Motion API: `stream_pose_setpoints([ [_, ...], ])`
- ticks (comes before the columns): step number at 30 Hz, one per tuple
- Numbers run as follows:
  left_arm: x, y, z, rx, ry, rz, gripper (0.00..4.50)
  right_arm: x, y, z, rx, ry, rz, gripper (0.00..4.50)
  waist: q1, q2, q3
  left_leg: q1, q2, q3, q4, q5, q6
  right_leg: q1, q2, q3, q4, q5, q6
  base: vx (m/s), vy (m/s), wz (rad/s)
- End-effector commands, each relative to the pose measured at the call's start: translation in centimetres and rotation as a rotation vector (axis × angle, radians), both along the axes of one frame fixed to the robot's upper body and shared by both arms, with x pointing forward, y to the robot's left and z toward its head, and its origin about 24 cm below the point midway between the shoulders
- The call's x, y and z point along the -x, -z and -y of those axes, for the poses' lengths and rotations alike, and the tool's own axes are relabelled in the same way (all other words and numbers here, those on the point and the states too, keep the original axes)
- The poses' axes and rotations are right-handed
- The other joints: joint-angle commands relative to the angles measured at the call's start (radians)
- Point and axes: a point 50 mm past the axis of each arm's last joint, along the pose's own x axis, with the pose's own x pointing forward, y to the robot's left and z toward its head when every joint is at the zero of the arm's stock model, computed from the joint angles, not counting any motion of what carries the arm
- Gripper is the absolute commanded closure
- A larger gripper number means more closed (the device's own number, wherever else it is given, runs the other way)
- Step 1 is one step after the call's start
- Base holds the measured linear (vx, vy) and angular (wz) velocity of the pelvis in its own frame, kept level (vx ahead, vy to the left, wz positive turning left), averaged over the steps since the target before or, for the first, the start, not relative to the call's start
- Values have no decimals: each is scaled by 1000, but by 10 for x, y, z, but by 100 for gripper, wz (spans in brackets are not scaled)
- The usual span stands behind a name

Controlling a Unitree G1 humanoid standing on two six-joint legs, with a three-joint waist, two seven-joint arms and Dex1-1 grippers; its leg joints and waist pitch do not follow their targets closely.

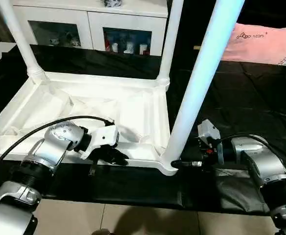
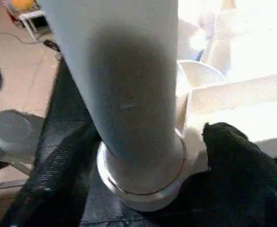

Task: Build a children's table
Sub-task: Rotate leg to tighten

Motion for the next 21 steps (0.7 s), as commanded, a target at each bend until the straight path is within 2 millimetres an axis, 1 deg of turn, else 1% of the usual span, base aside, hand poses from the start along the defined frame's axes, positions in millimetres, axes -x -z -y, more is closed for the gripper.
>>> stream_pose_setpoints([
  [1, 11, 15, 5, -69, 85, -65, 450, -2, -5, -4, -14, -32, 4, 122, 1, 2, -57, 17, 43, -10, -64, -158, 53, 43, -57, 26, -55, -51, -278, 0, 0, 0],
  [2, 10, 15, 5, -69, 86, -64, 450, -2, -5, -5, -14, -33, 4, 122, 0, 1, -57, 16, 43, -10, -63, -159, 52, 43, -57, 26, -55, -52, -276, 0, 0, 0],
  [3, 10, 15, 6, -70, 87, -63, 450, -3, -4, -6, -14, -34, 5, 140, 1, 0, -58, 16, 43, -10, -63, -154, 50, 44, -57, 26, -54, -48, -276, 0, 0, 0],
  [6, 10, 15, 6, -72, 89, -63, 450, -3, -3, -7, -15, -44, -4, 150, 1, 1, -59, 16, 42, -10, -62, -136, 53, 44, -56, 25, -51, -24, -280, 0, 0, 0],
  [8, 10, 15, 6, -74, 89, -62, 450, -2, -2, -8, -19, -54, -13, 178, 2, 1, -59, 16, 42, -10, -61, -132, 55, 45, -56, 26, -50, -18, -281, 0, 0, 0],
  [11, 10, 16, 6, -77, 88, -62, 450, 0, -2, -8, -22, -64, -29, 185, 3, 0, -59, 16, 42, -10, -61, -132, 58, 45, -56, 25, -50, -16, -281, 0, 0, 0],
  [12, 10, 16, 6, -78, 87, -62, 450, 0, -1, -8, -21, -67, -32, 208, 4, 0, -59, 16, 42, -10, -61, -131, 58, 45, -56, 25, -50, -16, -281, 0, 0, 0],
  [13, 9, 16, 6, -78, 86, -62, 450, 0, -1, -8, -21, -68, -34, 220, 4, 0, -59, 16, 41, -10, -60, -133, 58, 45, -56, 25, -50, -18, -281, 0, 0, 0],
  [14, 9, 16, 5, -79, 84, -62, 450, 1, 0, -7, -20, -70, -41, 224, 6, 2, -59, 16, 41, -10, -60, -135, 56, 45, -57, 26, -50, -23, -279, 0, 0, 0],
  [16, 10, 17, 5, -80, 80, -62, 450, 3, 2, -6, -19, -72, -50, 230, 5, 1, -59, 17, 42, -10, -61, -139, 53, 44, -56, 26, -52, -29, -278, 0, 0, 0],
  [17, 10, 17, 5, -81, 78, -62, 450, 3, 2, -6, -19, -73, -51, 230, 6, 2, -59, 17, 42, -10, -61, -144, 50, 45, -57, 26, -52, -34, -277, 0, 0, 0],
  [18, 9, 19, 5, -81, 62, -60, 450, 5, 4, -7, -22, -73, -57, 241, 5, 4, -59, 18, 42, -10, -61, -151, 47, 44, -56, 26, -53, -38, -277, 0, 0, 0],
  [19, 9, 19, 5, -81, 62, -60, 450, 5, 4, -7, -22, -73, -57, 243, 6, 4, -59, 18, 42, -10, -61, -152, 46, 44, -56, 26, -53, -38, -277, 0, 0, 0],
  [21, 0, 20, 8, -60, -45, -40, 450, 8, 8, -10, -37, -20, -58, 243, 8, 3, -57, 20, 42, -9, -62, -156, 43, 42, -54, 27, -55, -40, -275, 0, 0, 0],
])
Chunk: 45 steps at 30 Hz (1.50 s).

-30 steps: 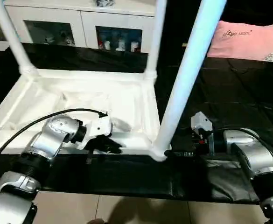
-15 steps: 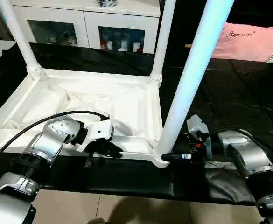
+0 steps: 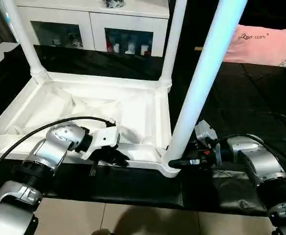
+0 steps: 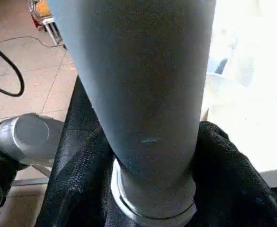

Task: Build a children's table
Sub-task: Rotate leg to tighten

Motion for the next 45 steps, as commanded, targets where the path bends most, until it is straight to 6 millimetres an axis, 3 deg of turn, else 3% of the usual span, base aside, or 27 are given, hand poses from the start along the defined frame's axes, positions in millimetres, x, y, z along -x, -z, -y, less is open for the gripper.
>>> stream_pose_setpoints([
  [1, -1, 18, 5, -56, -76, -27, 450, 6, 8, -6, -21, 32, -40, 244, -2, 4, -55, 21, 43, -8, -64, -166, 42, 38, -54, 28, -58, -50, -275, 0, 0, 0],
  [4, -11, 12, 15, 25, -190, -8, 450, 5, 16, -9, -22, 152, -41, 244, 1, 2, -47, 23, 42, -12, -73, -243, 15, 37, -59, 28, -74, -205, -246, 0, 0, 0],
  [6, -21, 5, 26, 118, -315, 0, 450, 6, 27, -14, -14, 287, -47, 245, -6, 2, -37, 37, 40, -16, -79, -334, -23, 23, -64, 33, -94, -384, -202, -25, 0, 1],
  [7, -24, 2, 31, 152, -357, -5, 450, 7, 33, -17, -6, 350, -48, 246, -8, 2, -35, 33, 38, -22, -82, -353, -29, 26, -67, 30, -98, -443, -183, -74, 7, 0],
  [8, -28, -1, 36, 172, -403, 8, 450, 7, 38, -20, -2, 403, -57, 246, -16, 3, -34, 39, 38, -31, -88, -399, -48, 21, -69, 28, -110, -541, -137, -51, 10, -4],
  [9, -29, -2, 38, 181, -424, 11, 450, 7, 40, -22, -1, 429, -59, 246, -21, 2, -35, 39, 38, -33, -89, -406, -50, 21, -70, 27, -112, -555, -128, 0, 0, 0],
  [10, -35, -5, 46, 207, -479, 23, 450, 2, 47, -28, -2, 553, -92, 248, -29, 9, -36, 39, 37, -35, -91, -419, -53, 20, -68, 27, -115, -556, -121, 0, 0, 0],
  [11, -35, -5, 46, 207, -479, 23, 450, 2, 47, -28, -2, 553, -92, 248, -33, 8, -36, 37, 37, -35, -91, -420, -53, 18, -67, 27, -115, -551, -121, 0, 0, 0],
  [13, -40, -10, 57, 240, -538, 24, 450, -8, 54, -33, 11, 721, -137, 251, -41, 7, -36, 34, 33, -39, -92, -423, -53, 18, -68, 24, -116, -563, -114, -28, 14, -5],
  [14, -43, -12, 61, 254, -563, 30, 450, -12, 55, -36, 10, 775, -160, 251, -49, 11, -37, 33, 32, -40, -92, -430, -55, 18, -66, 23, -120, -564, -110, 0, 0, 0],
  [16, -46, -14, 66, 265, -581, 38, 450, -19, 56, -42, 5, 847, -184, 251, -59, 13, -38, 32, 30, -41, -92, -426, -52, 18, -65, 21, -119, -541, -117, 0, 0, 0],
  [18, -49, -14, 69, 256, -603, 70, 450, -25, 53, -50, 5, 885, -174, 251, -63, 15, -41, 25, 30, -39, -93, -399, -43, 22, -63, 24, -117, -472, -131, 0, 0, 0],
  [23, -48, -12, 66, 191, -552, 123, 450, -30, 49, -56, 36, 910, -138, 251, -65, 5, -43, 21, 32, -31, -92, -352, -23, 26, -61, 28, -109, -365, -161, 0, 0, 0],
  [24, -48, -11, 66, 184, -542, 133, 450, -30, 49, -55, 35, 913, -135, 195, -65, 4, -44, 22, 33, -30, -91, -344, -21, 27, -61, 29, -106, -355, -165, 0, 0, 0],
  [25, -48, -11, 66, 184, -542, 133, 450, -30, 49, -55, 35, 913, -135, 195, -63, 8, -44, 22, 34, -28, -91, -329, -17, 27, -62, 31, -105, -333, -170, 0, 0, 0],
  [29, -45, -7, 64, 149, -486, 160, 450, -31, 46, -52, 18, 924, -115, 153, -62, 6, -49, 15, 33, -25, -88, -278, -8, 34, -61, 31, -95, -260, -189, 0, 0, 0],
  [31, -43, -2, 58, 108, -428, 205, 450, -31, 38, -45, -10, 925, -53, 144, -59, 5, -51, 16, 33, -22, -85, -259, 2, 33, -61, 32, -96, -240, -181, 31, -10, 0],
  [33, -43, 0, 55, 102, -426, 204, 450, -29, 33, -40, -35, 909, -24, 119, -52, 5, -55, 15, 33, -19, -81, -197, 15, 38, -57, 31, -85, -138, -193, 0, 0, 0],
  [36, -43, 0, 51, 107, -429, 209, 450, -23, 21, -30, -82, 863, 49, 98, -45, 11, -56, 11, 33, -18, -79, -165, 26, 43, -58, 30, -77, -74, -210, 0, 0, 0],
  [38, -42, 0, 49, 121, -422, 210, 450, -16, 10, -23, -133, 809, 89, 93, -42, 8, -57, 10, 35, -17, -75, -154, 46, 46, -56, 29, -74, -22, -221, 0, 0, 0],
  [39, -41, 0, 48, 129, -416, 210, 450, -11, 6, -20, -142, 773, 110, 67, -43, 8, -56, 8, 35, -18, -75, -154, 50, 46, -57, 29, -73, -17, -224, 0, 0, 0],
  [43, -39, 0, 45, 157, -409, 216, 450, 1, -1, -11, -130, 708, 158, 40, -43, 9, -54, 11, 37, -17, -75, -172, 57, 42, -57, 28, -77, -50, -235, 0, 0, 0],
  [44, -39, 0, 43, 166, -411, 208, 406, 4, -2, -7, -117, 697, 174, 22, -42, 11, -53, 11, 38, -17, -76, -183, 52, 43, -57, 29, -78, -69, -231, 0, 0, 0],
  [45, -38, -1, 42, 172, -412, 205, 395, 7, -3, -4, -105, 685, 189, 19, -42, 10, -53, 11, 37, -17, -76, -187, 47, 44, -57, 30, -80, -81, -226, 0, 0, 0],
])
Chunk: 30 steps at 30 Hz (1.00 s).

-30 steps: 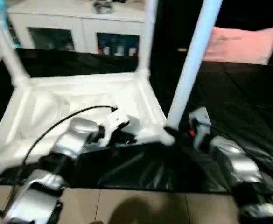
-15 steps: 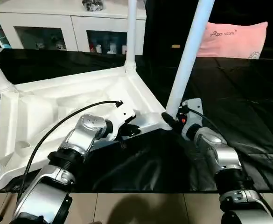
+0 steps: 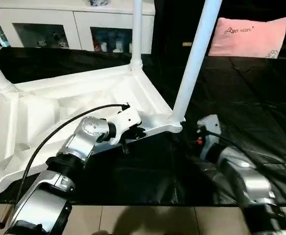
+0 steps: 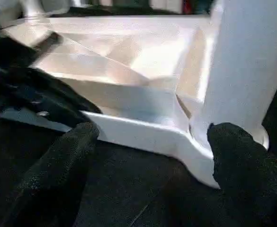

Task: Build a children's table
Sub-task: Rotate leg to tighten, then rotate table base

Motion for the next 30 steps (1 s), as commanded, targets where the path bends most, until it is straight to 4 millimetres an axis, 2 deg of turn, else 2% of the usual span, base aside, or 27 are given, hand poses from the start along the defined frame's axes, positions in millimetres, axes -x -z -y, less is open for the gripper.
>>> stream_pose_setpoints([
  [1, 2, -6, -4, 79, 10, 13, 395, 6, -4, 6, 19, -26, 12, 16, 5, 2, -56, 12, 39, -16, -68, -190, 45, 48, -57, 31, -63, -99, -227, 0, 0, 0],
  [2, 3, -7, -5, 98, 12, 3, 388, 8, -5, 7, 18, -30, 3, 8, 6, 1, -56, 10, 37, -17, -68, -183, 43, 51, -58, 31, -61, -94, -232, 0, 0, 0],
  [4, 6, -14, -10, 132, 24, 0, 359, 9, -8, 4, 18, -46, 15, 0, 3, 7, -57, 11, 39, -17, -69, -191, 39, 48, -57, 30, -60, -91, -243, 0, 0, 0],
  [5, 8, -18, -13, 149, 32, -3, 359, 8, -9, 2, 10, -47, 14, 0, -1, 4, -57, 9, 38, -17, -69, -194, 40, 47, -54, 29, -61, -90, -243, 0, 0, 0],
  [6, 12, -26, -20, 168, 47, 2, 347, 5, -9, -6, 2, -56, 19, 0, -1, 11, -57, 11, 40, -18, -70, -195, 38, 46, -56, 30, -59, -91, -247, 0, 0, 0],
  [7, 16, -29, -24, 177, 58, -3, 347, 4, -8, -10, -1, -60, 19, 0, -1, 10, -57, 12, 41, -18, -70, -197, 32, 45, -57, 29, -58, -89, -251, 0, 0, 0],
  [8, 19, -33, -28, 184, 68, -8, 343, 2, -8, -13, -2, -64, 20, 0, -7, 10, -56, 8, 43, -19, -75, -195, 24, 47, -58, 29, -54, -90, -258, 0, 0, 0],
  [9, 19, -33, -28, 184, 68, -8, 343, 2, -8, -13, -2, -64, 20, 0, -12, 13, -54, 14, 40, -15, -71, -203, 23, 40, -51, 29, -57, -97, -257, 0, 0, 0],
  [10, 25, -35, -33, 184, 79, -25, 336, 1, -8, -18, -14, -78, 15, 0, -12, 11, -54, 14, 39, -15, -71, -206, 22, 41, -50, 29, -58, -101, -255, 0, 0, 0],
  [11, 34, -38, -44, 166, 79, -62, 312, -2, -8, -27, -33, -105, 9, 0, -11, 15, -55, 15, 42, -17, -73, -205, 14, 43, -54, 30, -53, -98, -258, 0, 0, 0],
  [12, 42, -39, -53, 145, 82, -90, 307, -4, -9, -34, -53, -124, 2, 0, -14, 7, -54, 13, 41, -16, -74, -201, 12, 43, -51, 29, -52, -100, -253, 0, 0, 0],
  [13, 48, -39, -59, 124, 84, -113, 306, -6, -9, -40, -60, -134, 1, 0, -14, 11, -55, 14, 41, -18, -74, -196, 10, 44, -52, 29, -48, -93, -256, 0, 0, 0],
  [14, 54, -39, -65, 104, 84, -134, 285, -8, -9, -46, -62, -139, 2, 0, -19, 12, -53, 13, 40, -17, -75, -191, 12, 41, -49, 29, -49, -93, -252, 0, 0, 0],
  [16, 60, -38, -69, 87, 82, -155, 270, -11, -9, -51, -59, -141, 4, 0, -21, 19, -53, 19, 39, -14, -74, -196, 7, 36, -47, 29, -50, -100, -253, 0, 0, 0],
  [18, 74, -36, -80, 46, 79, -215, 262, -21, -6, -61, -25, -125, 6, 0, -17, 16, -52, 20, 40, -15, -76, -203, -9, 33, -49, 29, -47, -120, -253, 0, 0, 0],
  [19, 81, -34, -86, 25, 78, -246, 252, -27, -4, -67, -8, -114, 5, 0, -20, 17, -48, 17, 38, -16, -80, -208, -13, 33, -48, 30, -50, -135, -248, 0, 0, 0],
  [20, 91, -33, -92, 7, 61, -280, 226, -33, -5, -75, -14, -118, -5, 0, -22, 17, -50, 21, 39, -17, -80, -232, -28, 31, -51, 31, -48, -168, -244, 0, 0, 0],
  [21, 91, -33, -92, 7, 61, -280, 226, -33, -5, -75, -14, -118, -5, 0, -23, 16, -47, 20, 38, -16, -83, -236, -28, 31, -47, 31, -53, -176, -237, 0, 0, 0],
  [22, 98, -32, -96, -14, 30, -289, 219, -40, -9, -81, -61, -98, -22, 0, -23, 3, -46, 21, 38, -12, -81, -235, -26, 30, -45, 32, -55, -177, -231, 0, 0, 0],
  [23, 100, -29, -100, -42, -9, -282, 215, -47, -10, -83, -81, -51, -35, 0, -20, 14, -48, 21, 37, -16, -81, -219, -27, 33, -48, 33, -51, -161, -232, 0, 0, 0],
  [24, 102, -27, -102, -67, -37, -278, 207, -52, -11, -84, -83, -18, -35, 0, -20, 9, -48, 25, 38, -13, -80, -212, -29, 28, -46, 34, -49, -150, -232, 0, 0, 0],
  [25, 103, -25, -105, -92, -57, -272, 187, -55, -12, -84, -91, 8, -37, 0, -19, 10, -49, 24, 38, -14, -80, -209, -31, 30, -47, 33, -48, -146, -233, 0, 0, 0],
  [26, 105, -23, -108, -114, -75, -270, 187, -59, -13, -84, -107, 33, -51, 0, -18, 12, -48, 25, 37, -13, -80, -207, -34, 28, -45, 33, -49, -142, -226, 0, 0, 0],
  [27, 105, -22, -109, -118, -81, -270, 182, -60, -13, -84, -115, 41, -60, 0, -16, 8, -49, 23, 35, -14, -78, -196, -34, 32, -45, 33, -45, -128, -220, 0, 0, 0],
  [30, 106, -19, -113, -148, -130, -257, 159, -70, -12, -80, -171, 148, -126, 0, -13, 8, -52, 25, 32, -12, -76, -179, -41, 32, -42, 32, -42, -95, -216, 0, 0, 0],
])
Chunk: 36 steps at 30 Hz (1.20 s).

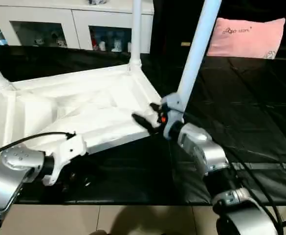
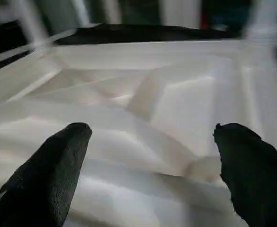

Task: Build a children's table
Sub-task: Rotate table base

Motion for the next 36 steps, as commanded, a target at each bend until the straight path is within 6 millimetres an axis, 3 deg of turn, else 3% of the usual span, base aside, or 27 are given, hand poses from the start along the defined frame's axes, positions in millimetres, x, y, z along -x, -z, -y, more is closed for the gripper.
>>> stream_pose_setpoints([
  [1, -2, -2, -4, -53, -40, 48, 142, -10, 3, 12, -17, 127, -64, 0, -1, 24, -57, 25, 31, -13, -80, -183, -42, 33, -44, 31, -47, -95, -217, 0, 0, 0],
  [4, -7, -3, -6, -71, -80, 83, 126, -14, 3, 18, -24, 170, -83, 0, 2, 25, -56, 25, 30, -13, -78, -206, -52, 32, -45, 32, -48, -117, -211, 0, 0, 0],
  [6, -15, -5, -6, -72, -116, 131, 100, -18, -2, 30, 55, 188, 46, 0, 9, 23, -57, 28, 30, -11, -75, -213, -54, 29, -45, 31, -50, -126, -206, 0, 0, 0],
  [7, -15, -5, -6, -70, -118, 136, 100, -19, -3, 32, 59, 194, 53, 0, 11, 31, -58, 27, 29, -12, -74, -212, -57, 29, -46, 31, -47, -123, -207, 0, 0, 0],
  [10, -21, -7, -6, -57, -139, 157, 69, -21, -5, 44, 43, 232, 76, 0, 15, 27, -58, 25, 28, -11, -73, -215, -56, 32, -42, 31, -47, -108, -211, 0, 0, 0],
  [11, -23, -6, -5, -55, -148, 165, 62, -24, -3, 55, 64, 285, 66, 0, 15, 30, -59, 24, 27, -13, -73, -219, -56, 33, -43, 30, -46, -115, -210, 0, 0, 0],
  [13, -24, -6, -5, -55, -150, 167, 58, -24, -3, 57, 63, 295, 64, 0, 15, 26, -59, 23, 26, -12, -71, -225, -56, 34, -43, 30, -48, -128, -212, 0, 0, 0],
  [15, -28, -2, -2, -61, -155, 181, 38, -27, -3, 78, 85, 384, 56, 0, 16, 26, -60, 26, 27, -11, -69, -224, -52, 32, -43, 30, -49, -133, -216, 0, 0, 0],
  [18, -32, 0, 1, -53, -160, 194, 19, -28, -3, 91, 90, 425, 62, 0, 26, 24, -63, 24, 26, -10, -66, -202, -44, 35, -42, 29, -44, -100, -218, 0, 0, 0],
  [19, -34, 1, 3, -50, -166, 203, 15, -28, -3, 94, 92, 439, 65, 0, 29, 36, -64, 24, 26, -11, -65, -197, -46, 35, -42, 29, -42, -88, -218, 0, 0, 0],
  [20, -38, 2, 5, -44, -175, 220, 7, -29, -4, 100, 99, 454, 71, 0, 31, 30, -66, 25, 24, -9, -62, -181, -42, 35, -37, 27, -40, -51, -225, 0, 0, 0],
  [24, -40, 1, 12, 17, -183, 249, 7, -29, -8, 104, 63, 445, 99, 0, 33, 30, -67, 19, 24, -11, -61, -176, -35, 43, -40, 26, -37, -27, -234, 0, 0, 0],
  [28, -34, -4, 17, 120, -198, 268, 7, -25, -11, 102, 47, 407, 160, 0, 30, 26, -68, 14, 26, -12, -60, -166, -23, 47, -42, 25, -35, -11, -246, 0, 0, 0],
  [32, -14, -9, 5, 232, -282, 252, 7, -12, -6, 98, 59, 320, 205, 0, 29, 33, -66, 14, 27, -12, -59, -168, -7, 46, -39, 24, -37, 0, -251, 0, 0, 0],
  [34, -2, -10, -4, 268, -308, 212, 7, -5, -2, 96, 85, 287, 202, 0, 26, 31, -63, 16, 27, -11, -62, -195, -2, 43, -35, 24, -42, -33, -247, 0, 0, 0],
  [36, 12, -10, -11, 285, -307, 151, 7, 3, 2, 91, 72, 236, 185, 0, 23, 28, -56, 18, 30, -14, -68, -253, -8, 41, -36, 24, -50, -125, -233, 0, 0, 0],
])
